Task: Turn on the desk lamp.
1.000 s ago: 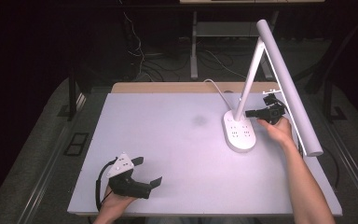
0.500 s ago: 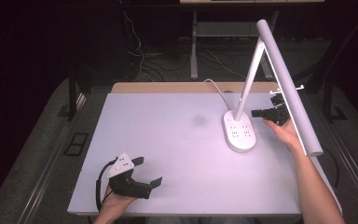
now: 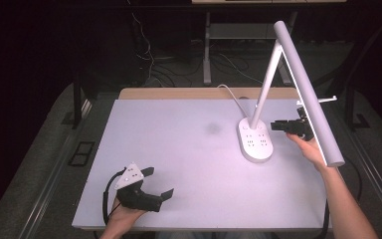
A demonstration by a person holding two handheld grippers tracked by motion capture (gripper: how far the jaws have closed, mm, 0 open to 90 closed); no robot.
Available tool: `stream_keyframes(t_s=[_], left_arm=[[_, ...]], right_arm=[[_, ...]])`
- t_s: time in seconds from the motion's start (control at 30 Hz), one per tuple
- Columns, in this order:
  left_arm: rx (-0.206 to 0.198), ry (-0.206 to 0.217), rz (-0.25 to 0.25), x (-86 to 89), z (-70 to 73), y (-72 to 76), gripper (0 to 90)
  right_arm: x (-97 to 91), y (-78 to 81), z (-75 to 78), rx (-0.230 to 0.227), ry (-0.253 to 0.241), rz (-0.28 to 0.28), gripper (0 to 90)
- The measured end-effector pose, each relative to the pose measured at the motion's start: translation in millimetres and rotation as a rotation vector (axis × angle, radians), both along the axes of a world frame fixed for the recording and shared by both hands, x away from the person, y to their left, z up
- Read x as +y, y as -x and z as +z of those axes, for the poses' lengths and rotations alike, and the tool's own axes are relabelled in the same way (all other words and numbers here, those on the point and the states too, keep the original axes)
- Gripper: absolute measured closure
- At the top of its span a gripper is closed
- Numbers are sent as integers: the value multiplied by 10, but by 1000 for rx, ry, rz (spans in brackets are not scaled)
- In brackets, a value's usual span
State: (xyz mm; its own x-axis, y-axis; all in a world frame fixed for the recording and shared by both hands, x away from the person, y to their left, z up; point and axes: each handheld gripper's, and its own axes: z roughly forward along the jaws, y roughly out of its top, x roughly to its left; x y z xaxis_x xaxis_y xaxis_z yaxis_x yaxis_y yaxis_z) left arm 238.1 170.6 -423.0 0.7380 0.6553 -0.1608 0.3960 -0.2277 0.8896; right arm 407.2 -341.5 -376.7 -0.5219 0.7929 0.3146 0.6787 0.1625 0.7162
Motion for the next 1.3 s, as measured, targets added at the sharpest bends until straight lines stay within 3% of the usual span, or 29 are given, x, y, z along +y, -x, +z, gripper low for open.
stream_keyframes(t_s=[0.2, 0.33, 0.5, 0.67, 1.03, 1.3], left_arm=[[-2, 0, -1, 0, 2, 2, 0], [-1, -3, 0, -3, 1, 1, 0], [-2, -4, -2, -5, 1, 1, 0], [-4, -4, -3, -11, 3, 1, 0], [-2, -6, -10, -25, 1, 1, 0], [-3, -5, -13, -20, 3, 3, 0]], right_arm=[[18, 198, 40, -28, -30, 1, 389], [42, 326, 53, -33, -59, 15, 173], [114, 533, 71, -69, -75, 13, 3], [174, 726, 46, -91, -70, 30, 3], [306, 1080, -49, -123, -113, 43, 4], [425, 1328, -208, -151, -104, 73, 4]])
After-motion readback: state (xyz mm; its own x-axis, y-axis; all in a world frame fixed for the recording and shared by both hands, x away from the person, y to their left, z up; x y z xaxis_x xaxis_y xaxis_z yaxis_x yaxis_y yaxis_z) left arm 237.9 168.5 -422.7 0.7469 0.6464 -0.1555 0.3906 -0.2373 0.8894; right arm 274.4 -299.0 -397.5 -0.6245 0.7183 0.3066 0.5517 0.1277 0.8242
